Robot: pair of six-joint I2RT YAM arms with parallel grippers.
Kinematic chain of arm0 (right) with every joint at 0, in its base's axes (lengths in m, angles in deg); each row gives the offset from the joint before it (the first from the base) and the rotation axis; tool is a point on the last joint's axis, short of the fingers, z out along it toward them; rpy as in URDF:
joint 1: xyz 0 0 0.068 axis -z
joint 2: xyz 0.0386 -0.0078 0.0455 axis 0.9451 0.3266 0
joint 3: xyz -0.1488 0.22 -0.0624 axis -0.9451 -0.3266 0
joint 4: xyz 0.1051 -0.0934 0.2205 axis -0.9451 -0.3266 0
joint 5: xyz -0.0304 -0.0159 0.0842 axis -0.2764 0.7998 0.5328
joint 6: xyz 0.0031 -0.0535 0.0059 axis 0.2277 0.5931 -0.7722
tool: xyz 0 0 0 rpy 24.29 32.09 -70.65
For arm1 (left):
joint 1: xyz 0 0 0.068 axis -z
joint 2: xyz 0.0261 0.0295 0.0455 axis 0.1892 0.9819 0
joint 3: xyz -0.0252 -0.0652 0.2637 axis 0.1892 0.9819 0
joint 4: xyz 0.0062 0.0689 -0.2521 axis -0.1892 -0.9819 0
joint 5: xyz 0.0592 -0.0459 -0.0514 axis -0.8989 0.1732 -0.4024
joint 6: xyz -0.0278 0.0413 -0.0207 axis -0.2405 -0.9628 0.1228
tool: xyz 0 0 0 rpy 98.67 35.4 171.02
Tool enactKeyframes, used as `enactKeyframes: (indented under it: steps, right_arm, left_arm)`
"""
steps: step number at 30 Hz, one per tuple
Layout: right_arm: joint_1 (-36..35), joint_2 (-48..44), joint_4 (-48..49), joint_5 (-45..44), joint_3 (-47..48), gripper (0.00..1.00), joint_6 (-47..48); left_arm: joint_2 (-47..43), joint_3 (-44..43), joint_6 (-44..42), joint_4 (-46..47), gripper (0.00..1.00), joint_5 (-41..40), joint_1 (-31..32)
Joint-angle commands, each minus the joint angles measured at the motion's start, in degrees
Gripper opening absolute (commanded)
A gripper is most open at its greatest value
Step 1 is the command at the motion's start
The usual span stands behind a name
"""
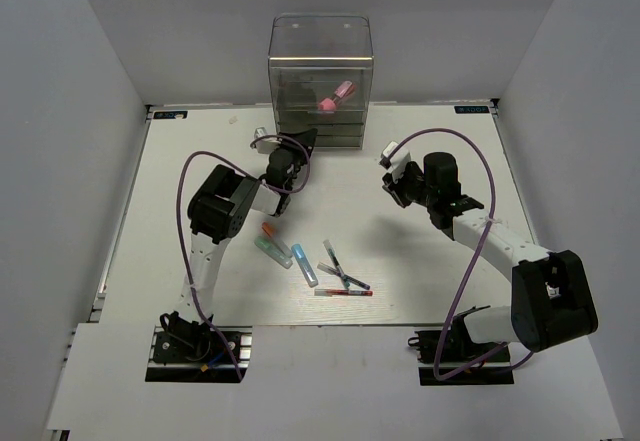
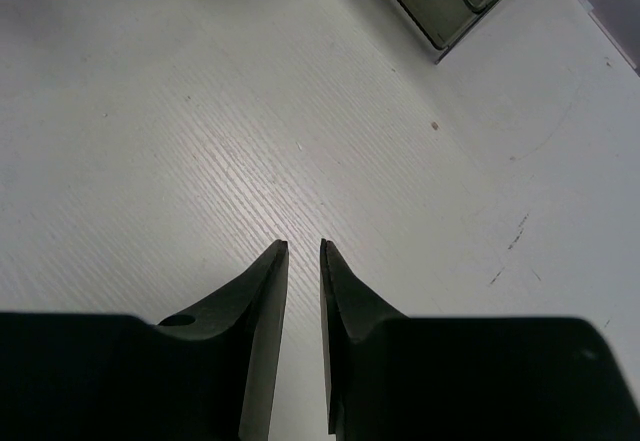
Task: Sort the stationery into containers
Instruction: Open the drawer at the center of the board.
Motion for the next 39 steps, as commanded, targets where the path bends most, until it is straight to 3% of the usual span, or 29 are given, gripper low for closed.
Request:
enactKeyframes:
  steps: [1,11,22,39]
  right_arm:
    - [0.43,-0.33,0.81,1.09,0.04,0.25,0.28]
    - [0.35,0.11,0.81,1.53,-0.22,0.26,1.25]
    - [0.26,-0.33,0.72,1.35,-0.40,0.26,1.60]
    - [0.26,-0.16,0.72,1.62,-0.22,0.26,1.69]
  left_arm:
    - [-0.01,-1.81,1.07,2.29,0.46,-0.71,0.22]
    - [1.05,-2.86,2.30,7.05,0.43,-0.71,0.22]
    - [1.58,-6.55,2.83,1.07,0.43,-0.71,-0.84]
    - [2.10,-6.03,3.89,0.45,0.01,-0.18,-0.84]
